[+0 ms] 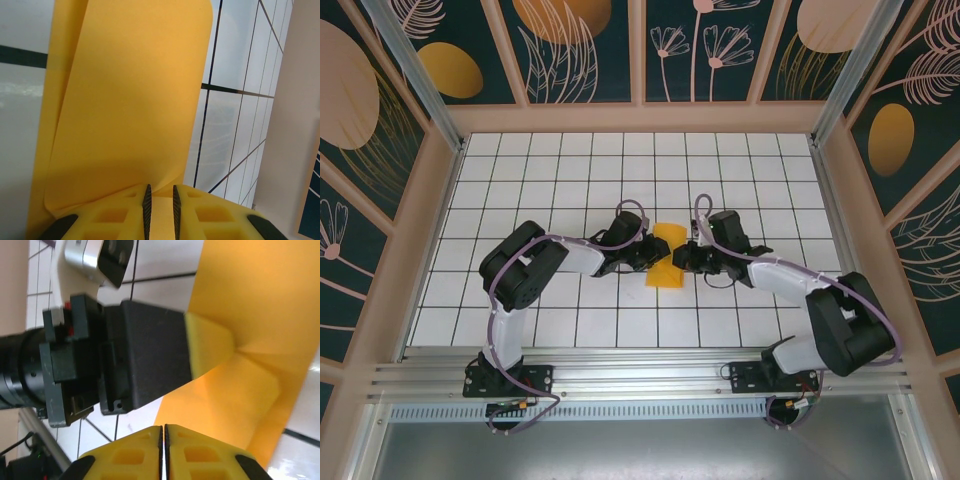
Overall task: Fold a paper plane with a square sheet of paper (pick it up from the middle)
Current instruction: Fold the triangle a second time at the center of the table.
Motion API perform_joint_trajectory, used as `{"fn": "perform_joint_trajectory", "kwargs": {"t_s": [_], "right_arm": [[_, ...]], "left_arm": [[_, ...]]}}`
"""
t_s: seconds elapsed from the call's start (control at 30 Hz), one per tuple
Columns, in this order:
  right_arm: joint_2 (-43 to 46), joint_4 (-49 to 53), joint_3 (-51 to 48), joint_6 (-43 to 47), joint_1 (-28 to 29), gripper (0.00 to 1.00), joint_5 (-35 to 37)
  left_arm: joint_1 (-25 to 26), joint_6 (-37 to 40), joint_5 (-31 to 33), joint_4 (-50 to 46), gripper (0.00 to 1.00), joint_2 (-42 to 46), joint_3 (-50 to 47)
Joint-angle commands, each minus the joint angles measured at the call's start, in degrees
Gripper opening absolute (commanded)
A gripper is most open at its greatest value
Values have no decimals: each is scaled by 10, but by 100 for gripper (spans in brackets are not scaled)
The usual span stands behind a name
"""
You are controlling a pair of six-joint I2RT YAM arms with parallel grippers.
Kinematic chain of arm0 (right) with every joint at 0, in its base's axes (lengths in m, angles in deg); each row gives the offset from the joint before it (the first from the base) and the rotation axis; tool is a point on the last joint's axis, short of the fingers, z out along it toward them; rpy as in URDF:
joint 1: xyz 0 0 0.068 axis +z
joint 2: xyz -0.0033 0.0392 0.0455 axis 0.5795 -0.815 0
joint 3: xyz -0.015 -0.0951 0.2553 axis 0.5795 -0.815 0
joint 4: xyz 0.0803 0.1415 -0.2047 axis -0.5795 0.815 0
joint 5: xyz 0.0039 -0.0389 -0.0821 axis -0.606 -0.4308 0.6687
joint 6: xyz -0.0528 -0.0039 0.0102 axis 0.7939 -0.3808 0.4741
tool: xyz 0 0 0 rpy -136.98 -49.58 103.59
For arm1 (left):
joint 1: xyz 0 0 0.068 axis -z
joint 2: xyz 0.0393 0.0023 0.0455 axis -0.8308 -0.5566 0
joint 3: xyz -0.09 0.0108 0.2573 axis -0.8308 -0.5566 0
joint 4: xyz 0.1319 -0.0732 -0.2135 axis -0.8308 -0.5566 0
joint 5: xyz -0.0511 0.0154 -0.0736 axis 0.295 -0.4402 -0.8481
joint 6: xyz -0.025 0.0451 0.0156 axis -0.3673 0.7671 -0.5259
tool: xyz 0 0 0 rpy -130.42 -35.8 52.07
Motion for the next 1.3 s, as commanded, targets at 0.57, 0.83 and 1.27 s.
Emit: {"fn": "perform_joint_trajectory", "kwargs": {"t_s": [0.57,0.83,1.27], "right_arm": [[-119,56,29,1,21,9,34],[-121,75,29,18,21,10,44],[-107,117,4,33,21,11,63]], "left_arm": [[1,19,19,-49,23,-25,-15],[2,21,19,-52,23,-28,-16],[2,21,24,-56,23,-28,-18]]}}
